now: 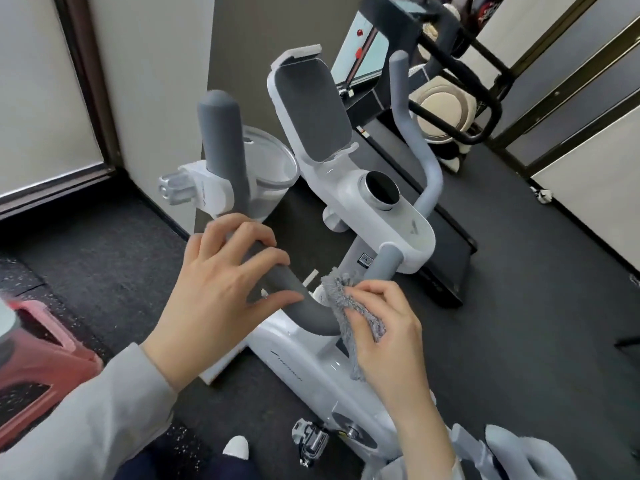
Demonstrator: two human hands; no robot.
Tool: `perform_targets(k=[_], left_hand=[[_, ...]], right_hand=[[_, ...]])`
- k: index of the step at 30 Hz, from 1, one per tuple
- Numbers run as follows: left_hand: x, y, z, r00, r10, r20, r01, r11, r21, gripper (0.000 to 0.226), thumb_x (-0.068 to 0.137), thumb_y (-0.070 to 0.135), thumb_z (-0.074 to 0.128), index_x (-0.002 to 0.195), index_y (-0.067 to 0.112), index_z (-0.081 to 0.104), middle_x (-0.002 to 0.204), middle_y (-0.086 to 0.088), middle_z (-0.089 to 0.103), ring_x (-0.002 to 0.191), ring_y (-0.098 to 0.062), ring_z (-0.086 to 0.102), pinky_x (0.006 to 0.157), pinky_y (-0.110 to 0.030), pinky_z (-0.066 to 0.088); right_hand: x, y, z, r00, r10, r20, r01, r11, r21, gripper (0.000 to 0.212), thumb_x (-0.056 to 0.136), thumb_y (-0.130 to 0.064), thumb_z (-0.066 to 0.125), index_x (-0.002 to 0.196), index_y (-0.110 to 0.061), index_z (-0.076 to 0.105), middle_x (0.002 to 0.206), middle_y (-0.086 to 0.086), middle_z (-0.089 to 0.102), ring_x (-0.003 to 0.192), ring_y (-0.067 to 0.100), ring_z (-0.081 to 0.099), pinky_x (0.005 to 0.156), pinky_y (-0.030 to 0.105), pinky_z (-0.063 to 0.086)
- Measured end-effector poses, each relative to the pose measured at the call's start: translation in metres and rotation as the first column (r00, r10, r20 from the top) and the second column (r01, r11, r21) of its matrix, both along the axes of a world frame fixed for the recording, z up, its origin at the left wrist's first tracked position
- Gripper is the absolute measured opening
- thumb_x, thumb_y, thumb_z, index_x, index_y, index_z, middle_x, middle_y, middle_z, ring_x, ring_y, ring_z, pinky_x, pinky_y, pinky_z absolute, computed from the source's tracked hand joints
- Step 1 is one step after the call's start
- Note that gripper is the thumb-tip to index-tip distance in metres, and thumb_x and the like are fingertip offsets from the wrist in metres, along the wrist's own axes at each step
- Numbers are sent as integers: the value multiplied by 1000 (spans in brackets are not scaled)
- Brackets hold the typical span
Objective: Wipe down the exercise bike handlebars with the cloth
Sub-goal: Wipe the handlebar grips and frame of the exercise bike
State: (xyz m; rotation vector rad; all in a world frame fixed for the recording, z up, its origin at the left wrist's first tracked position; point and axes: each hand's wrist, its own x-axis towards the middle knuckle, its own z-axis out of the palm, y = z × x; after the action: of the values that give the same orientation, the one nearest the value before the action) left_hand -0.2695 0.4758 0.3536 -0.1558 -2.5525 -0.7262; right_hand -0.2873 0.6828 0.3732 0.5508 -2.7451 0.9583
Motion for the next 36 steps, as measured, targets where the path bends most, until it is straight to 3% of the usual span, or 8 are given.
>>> perform_targets(k=[4, 9, 12, 15, 19, 27, 31, 36], left_hand=[[0, 7, -4, 999, 40, -16, -40, 999, 9, 41, 74, 54, 61, 93, 19, 69, 106, -2, 61, 111, -30, 44, 91, -44, 41], [-2, 10, -6, 996, 84, -39, -85, 996, -4, 43, 73, 55, 62, 91, 17, 71, 105, -3, 61, 111, -30, 44, 105, -18, 21], [-2, 12, -6, 994, 90, -58, -90, 996, 2, 44, 72, 56, 62, 91, 16, 71, 105, -4, 61, 110, -29, 44, 106, -16, 18], [-2, 14, -6, 994, 86, -70, -87, 996, -1, 46, 73, 56, 61, 91, 15, 71, 104, -1, 59, 114, -15, 39, 105, -19, 22], [-1, 16, -2, 994, 90, -69, -91, 996, -14, 45, 72, 55, 61, 92, 16, 71, 104, 4, 55, 113, -11, 37, 105, -19, 21], [-1, 20, 1, 993, 103, -62, -106, 993, -44, 43, 71, 50, 63, 93, 14, 71, 104, -5, 60, 114, -11, 36, 106, -16, 19], [-2, 17, -2, 993, 96, -68, -100, 994, -52, 43, 72, 50, 63, 94, 14, 71, 105, -8, 60, 115, -20, 36, 106, -18, 20], [0, 11, -5, 996, 67, -57, -70, 996, -62, 46, 75, 50, 63, 98, 12, 71, 108, -10, 60, 114, -25, 39, 105, -24, 23]], right_hand=[[-27, 25, -6, 996, 83, -21, -84, 996, -9, 28, 82, 6, 63, 105, -8, 70, 102, 2, 57, 95, 1, 52, 88, 4, 38], [-72, 52, -13, 984, 127, -123, -127, 992, 4, 29, 82, 8, 63, 107, -4, 69, 102, 1, 54, 95, 5, 52, 89, 1, 36], [-100, 64, -15, 975, 129, -182, -126, 992, 25, 28, 84, 6, 62, 109, -4, 68, 104, 10, 57, 99, 18, 56, 91, 1, 35], [-116, 71, -20, 950, 132, -283, -141, 990, -11, 28, 84, 9, 60, 108, -2, 68, 102, 14, 59, 98, 20, 54, 89, 1, 35], [-112, 75, -39, 929, 59, -366, -129, 977, -170, 27, 86, 10, 57, 109, -1, 67, 103, 16, 59, 98, 24, 57, 92, 19, 45], [-74, 68, -75, 963, -196, -187, 66, 840, -539, 29, 86, 8, 57, 114, 1, 56, 113, 8, 50, 108, 20, 53, 96, 32, 45], [-55, 55, -79, 972, -221, -75, 119, 747, -654, 37, 85, 12, 57, 116, -6, 52, 115, 13, 49, 110, 21, 54, 93, 19, 45], [-26, 34, -83, 969, -213, 126, 230, 587, -777, 50, 83, 8, 59, 115, -31, 51, 123, 17, 52, 117, 21, 54, 96, 28, 47]])
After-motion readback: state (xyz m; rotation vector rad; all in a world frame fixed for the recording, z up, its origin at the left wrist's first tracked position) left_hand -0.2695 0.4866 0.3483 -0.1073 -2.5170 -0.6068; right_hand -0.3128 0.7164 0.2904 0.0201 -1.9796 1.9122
